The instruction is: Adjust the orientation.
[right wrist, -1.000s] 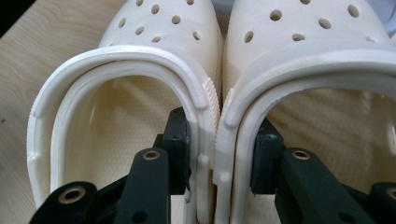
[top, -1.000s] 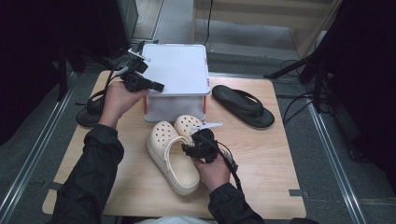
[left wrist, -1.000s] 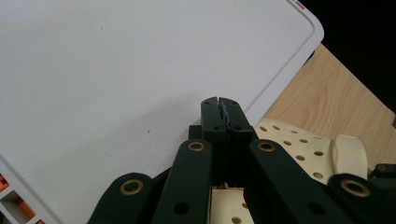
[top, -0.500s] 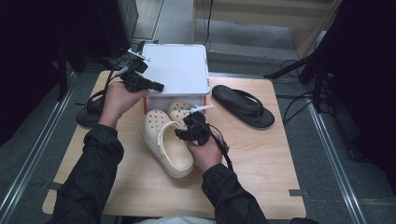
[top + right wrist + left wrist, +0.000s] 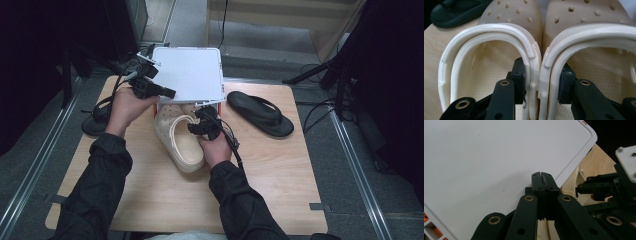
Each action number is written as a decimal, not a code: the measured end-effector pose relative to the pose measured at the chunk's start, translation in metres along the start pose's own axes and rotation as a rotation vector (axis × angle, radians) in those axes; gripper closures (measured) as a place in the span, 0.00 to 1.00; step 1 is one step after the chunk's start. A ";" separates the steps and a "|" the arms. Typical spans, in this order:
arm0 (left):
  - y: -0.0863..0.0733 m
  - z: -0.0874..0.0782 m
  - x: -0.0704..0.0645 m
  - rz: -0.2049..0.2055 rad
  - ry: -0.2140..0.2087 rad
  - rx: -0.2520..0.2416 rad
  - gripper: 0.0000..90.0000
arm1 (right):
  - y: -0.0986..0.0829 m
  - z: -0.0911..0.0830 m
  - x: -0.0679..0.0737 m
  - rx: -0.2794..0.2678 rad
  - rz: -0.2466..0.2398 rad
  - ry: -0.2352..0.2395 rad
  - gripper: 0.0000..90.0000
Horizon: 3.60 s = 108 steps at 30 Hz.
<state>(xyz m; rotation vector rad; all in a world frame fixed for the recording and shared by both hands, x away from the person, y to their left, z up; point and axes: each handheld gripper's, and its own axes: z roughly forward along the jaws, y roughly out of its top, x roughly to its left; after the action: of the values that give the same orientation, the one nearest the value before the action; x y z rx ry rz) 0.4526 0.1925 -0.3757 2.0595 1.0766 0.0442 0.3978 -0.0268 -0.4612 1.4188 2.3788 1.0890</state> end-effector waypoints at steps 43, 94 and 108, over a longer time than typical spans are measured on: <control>0.000 0.000 0.001 0.003 -0.003 0.000 1.00 | 0.006 -0.020 -0.008 -0.051 -0.032 0.016 0.70; -0.001 0.000 0.001 -0.006 -0.003 -0.003 1.00 | -0.106 -0.009 0.016 0.067 -0.161 0.142 1.00; -0.001 0.000 0.001 -0.010 -0.001 0.001 1.00 | -0.078 0.003 0.033 0.064 -0.186 0.149 1.00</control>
<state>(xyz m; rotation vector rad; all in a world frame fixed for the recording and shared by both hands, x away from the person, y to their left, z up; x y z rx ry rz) 0.4528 0.1937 -0.3765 2.0543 1.0868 0.0376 0.3274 -0.0202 -0.5077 1.1417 2.6092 1.1150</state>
